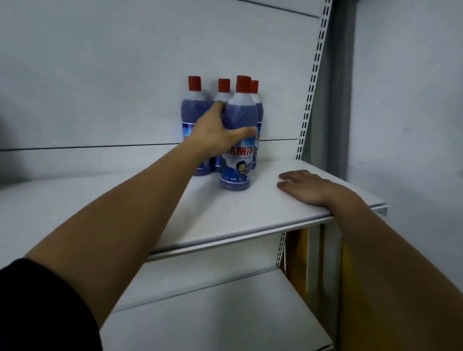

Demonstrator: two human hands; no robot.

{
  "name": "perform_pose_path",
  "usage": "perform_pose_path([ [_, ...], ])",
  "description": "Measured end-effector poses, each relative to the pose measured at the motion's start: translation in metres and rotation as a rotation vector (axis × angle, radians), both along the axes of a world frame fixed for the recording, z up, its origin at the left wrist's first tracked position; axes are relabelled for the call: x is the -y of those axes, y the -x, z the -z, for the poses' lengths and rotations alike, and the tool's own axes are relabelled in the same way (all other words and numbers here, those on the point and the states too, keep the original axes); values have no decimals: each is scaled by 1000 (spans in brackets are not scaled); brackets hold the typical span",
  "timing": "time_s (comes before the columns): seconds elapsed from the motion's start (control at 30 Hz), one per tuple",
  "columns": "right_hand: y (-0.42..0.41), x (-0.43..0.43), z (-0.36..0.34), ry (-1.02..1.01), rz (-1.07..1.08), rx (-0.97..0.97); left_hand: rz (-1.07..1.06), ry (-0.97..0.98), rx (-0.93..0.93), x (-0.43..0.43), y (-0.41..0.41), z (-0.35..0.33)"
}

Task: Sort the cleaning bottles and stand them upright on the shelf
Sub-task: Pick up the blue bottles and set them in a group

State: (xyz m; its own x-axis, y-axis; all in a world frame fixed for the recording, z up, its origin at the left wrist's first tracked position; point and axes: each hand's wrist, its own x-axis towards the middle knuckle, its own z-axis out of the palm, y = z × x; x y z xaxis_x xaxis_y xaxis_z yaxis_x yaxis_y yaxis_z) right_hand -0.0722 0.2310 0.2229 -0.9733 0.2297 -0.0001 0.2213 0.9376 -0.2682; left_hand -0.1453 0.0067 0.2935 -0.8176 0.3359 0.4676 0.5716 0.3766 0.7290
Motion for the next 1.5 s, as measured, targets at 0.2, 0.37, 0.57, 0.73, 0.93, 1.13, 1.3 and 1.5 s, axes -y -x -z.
perform_pose_path([
  [0.2, 2, -20, 4, -53, -42, -34, -3, 15, 17, -48, 14, -4],
  [0.37, 5, -23, 5, -79, -75, -51, -48, -24, 29, -72, 22, -2],
  [0.57, 5, -25, 4, -92, -109, -62, -186, -93, -58, -85, 7, 14],
  [0.73, 7, -27, 4, -79, -126, -90, -318, 529, 19, -65, -15, 50],
  [0.93, -2, -24, 4, -70, -177, -137, -300, 744, 118, -12, -63, 64],
  [1.13, -23, 13, 8, 5, -268, -218, -431, 682, 128, 55, -104, 72],
  [1.3, -45, 96, 12, 37, -388, -259, -532, 635, 84, 121, -142, 78],
  [1.5, -90, 230, 19, 98, -556, -325, -615, 664, -3, 241, -202, 92],
])
